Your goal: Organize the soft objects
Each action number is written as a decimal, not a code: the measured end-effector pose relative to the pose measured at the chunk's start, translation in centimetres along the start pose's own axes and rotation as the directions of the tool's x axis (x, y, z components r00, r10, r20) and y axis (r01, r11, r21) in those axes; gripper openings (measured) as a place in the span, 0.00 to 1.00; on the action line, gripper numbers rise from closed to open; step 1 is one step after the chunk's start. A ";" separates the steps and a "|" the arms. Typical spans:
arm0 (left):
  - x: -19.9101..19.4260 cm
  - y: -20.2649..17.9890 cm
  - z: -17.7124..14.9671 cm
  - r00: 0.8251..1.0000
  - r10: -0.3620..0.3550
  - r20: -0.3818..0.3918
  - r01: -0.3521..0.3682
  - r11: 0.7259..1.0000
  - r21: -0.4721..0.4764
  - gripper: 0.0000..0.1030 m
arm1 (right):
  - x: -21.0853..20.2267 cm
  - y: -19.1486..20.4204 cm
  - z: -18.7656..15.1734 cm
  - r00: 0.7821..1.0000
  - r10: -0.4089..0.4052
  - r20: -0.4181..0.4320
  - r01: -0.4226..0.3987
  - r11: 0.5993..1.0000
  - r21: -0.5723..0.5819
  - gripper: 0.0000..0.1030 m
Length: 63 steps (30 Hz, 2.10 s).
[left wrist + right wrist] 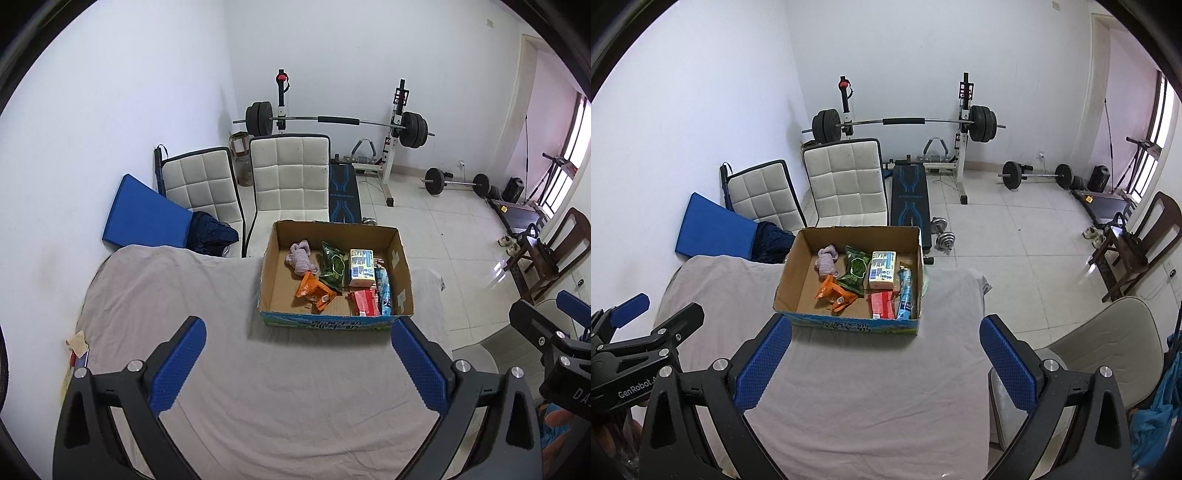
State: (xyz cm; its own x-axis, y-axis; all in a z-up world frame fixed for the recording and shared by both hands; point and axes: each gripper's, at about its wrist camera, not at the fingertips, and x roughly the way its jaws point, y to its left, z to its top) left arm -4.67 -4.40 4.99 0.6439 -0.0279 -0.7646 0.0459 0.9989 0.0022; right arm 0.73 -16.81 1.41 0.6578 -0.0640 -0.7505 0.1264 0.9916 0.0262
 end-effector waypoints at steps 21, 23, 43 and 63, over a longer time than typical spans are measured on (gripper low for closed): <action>-0.2 0.0 0.5 1.000 -0.001 0.008 0.001 1.000 -0.009 1.00 | -0.3 -0.4 0.0 1.000 -0.013 0.017 0.013 1.000 -0.006 1.00; -0.2 0.0 0.7 1.000 -0.003 0.010 0.003 1.000 -0.011 1.00 | -0.2 -0.4 0.0 1.000 -0.013 0.016 0.013 1.000 -0.009 1.00; -0.6 0.4 0.7 1.000 0.012 0.020 -0.012 1.000 -0.026 1.00 | -0.2 -0.2 -0.4 1.000 -0.008 0.022 0.008 1.000 -0.011 1.00; -0.9 0.6 0.6 1.000 0.013 0.027 -0.012 1.000 -0.027 1.00 | -0.8 -0.3 -0.3 0.999 -0.013 0.037 0.014 1.000 -0.015 1.00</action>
State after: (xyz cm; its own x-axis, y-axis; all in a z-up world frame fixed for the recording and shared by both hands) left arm -4.76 -3.77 6.10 0.6652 -0.0162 -0.7465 0.0172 0.9998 -0.0064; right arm -0.04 -17.06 1.84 0.6829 -0.0810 -0.7260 0.1243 0.9922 0.0061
